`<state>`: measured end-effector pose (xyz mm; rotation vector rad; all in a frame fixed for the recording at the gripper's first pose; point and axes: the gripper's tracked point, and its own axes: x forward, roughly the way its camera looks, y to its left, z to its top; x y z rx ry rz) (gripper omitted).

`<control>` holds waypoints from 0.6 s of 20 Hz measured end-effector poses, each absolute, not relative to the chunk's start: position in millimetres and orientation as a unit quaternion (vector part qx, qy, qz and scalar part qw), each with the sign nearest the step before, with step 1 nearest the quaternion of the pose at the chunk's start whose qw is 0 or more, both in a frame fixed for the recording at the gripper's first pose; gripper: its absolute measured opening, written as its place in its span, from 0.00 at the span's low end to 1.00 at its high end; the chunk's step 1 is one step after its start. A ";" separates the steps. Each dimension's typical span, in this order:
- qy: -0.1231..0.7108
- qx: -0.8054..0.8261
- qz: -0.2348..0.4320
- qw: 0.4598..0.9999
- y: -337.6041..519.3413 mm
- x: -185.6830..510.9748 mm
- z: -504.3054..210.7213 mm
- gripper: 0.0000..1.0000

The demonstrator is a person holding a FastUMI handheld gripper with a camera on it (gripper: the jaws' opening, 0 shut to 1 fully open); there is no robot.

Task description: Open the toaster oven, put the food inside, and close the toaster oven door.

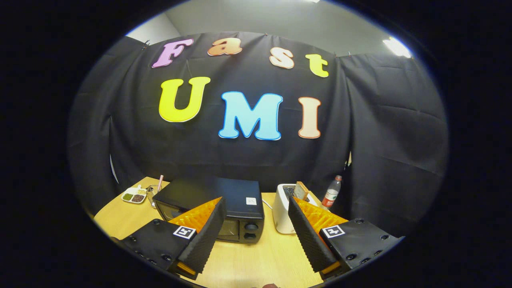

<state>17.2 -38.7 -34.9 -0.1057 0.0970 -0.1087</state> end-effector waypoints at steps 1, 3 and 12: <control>0.051 -0.043 -0.062 0.996 -48.7 3.8 -39.9 0.99; 0.051 -0.037 -0.076 0.995 -66.2 -16.0 -47.5 0.98; 0.043 -0.021 -0.095 0.994 -87.6 -23.1 -47.3 0.99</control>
